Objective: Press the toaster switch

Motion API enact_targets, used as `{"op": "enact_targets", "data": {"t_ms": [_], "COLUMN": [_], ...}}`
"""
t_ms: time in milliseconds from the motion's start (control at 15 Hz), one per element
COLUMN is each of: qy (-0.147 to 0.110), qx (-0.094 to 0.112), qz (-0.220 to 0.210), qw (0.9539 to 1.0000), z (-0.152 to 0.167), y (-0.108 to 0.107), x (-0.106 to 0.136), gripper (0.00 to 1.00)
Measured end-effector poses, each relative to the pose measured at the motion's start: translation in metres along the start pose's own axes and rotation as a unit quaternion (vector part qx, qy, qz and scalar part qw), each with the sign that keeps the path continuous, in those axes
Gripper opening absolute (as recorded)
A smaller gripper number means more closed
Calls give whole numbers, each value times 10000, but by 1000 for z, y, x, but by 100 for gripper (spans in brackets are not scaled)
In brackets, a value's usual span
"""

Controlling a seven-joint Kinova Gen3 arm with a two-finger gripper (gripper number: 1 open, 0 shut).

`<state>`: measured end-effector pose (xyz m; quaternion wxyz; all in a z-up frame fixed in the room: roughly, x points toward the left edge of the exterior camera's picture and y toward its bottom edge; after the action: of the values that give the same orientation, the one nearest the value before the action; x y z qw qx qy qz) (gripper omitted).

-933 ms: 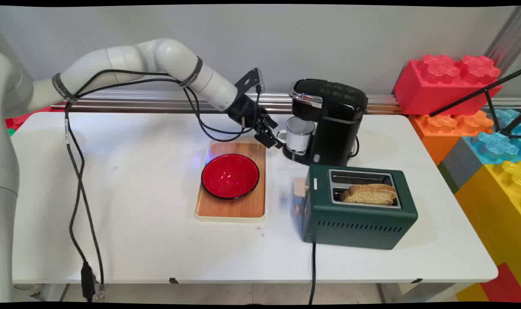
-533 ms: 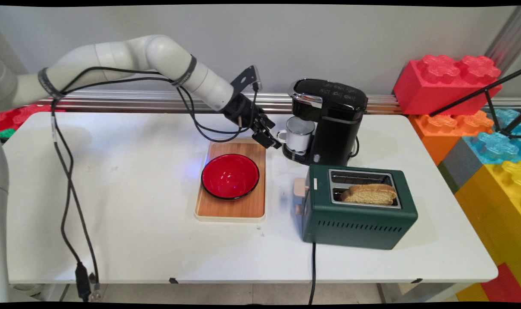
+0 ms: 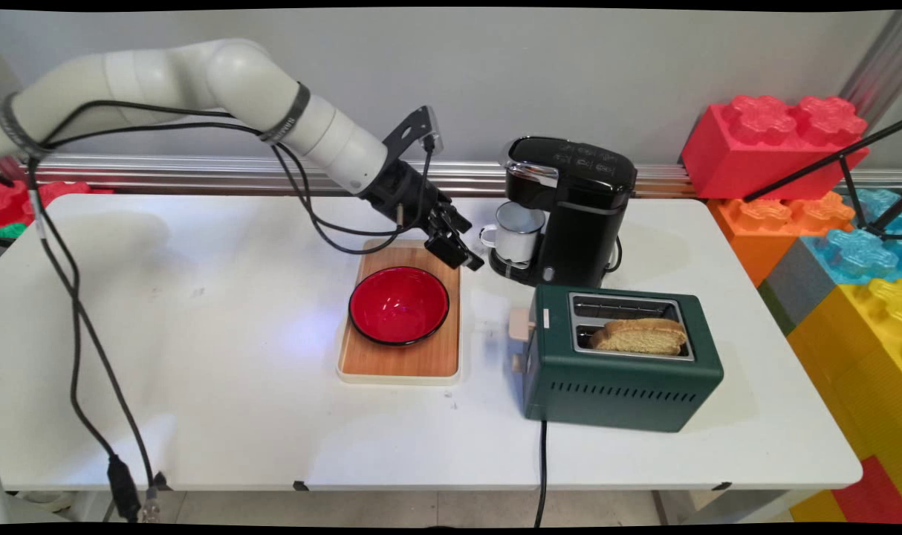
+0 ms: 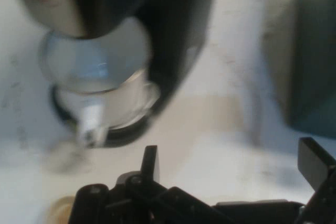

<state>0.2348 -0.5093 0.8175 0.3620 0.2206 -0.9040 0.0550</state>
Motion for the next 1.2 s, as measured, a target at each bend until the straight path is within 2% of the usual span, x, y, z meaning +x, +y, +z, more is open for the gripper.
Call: {"op": "enact_targets", "data": {"t_ms": [333,733,933,1200], "qy": [51,133,162,235], "qx": [-320,-746,-793,-720], "qz": [-1,213,303,489], "qw": [9995,9969,9963,9959], "z": [-28,-54,-57,-55], "y": [44,94,108,120], "x": [16,26,26,27], "gripper": [100,100,100,100]}}
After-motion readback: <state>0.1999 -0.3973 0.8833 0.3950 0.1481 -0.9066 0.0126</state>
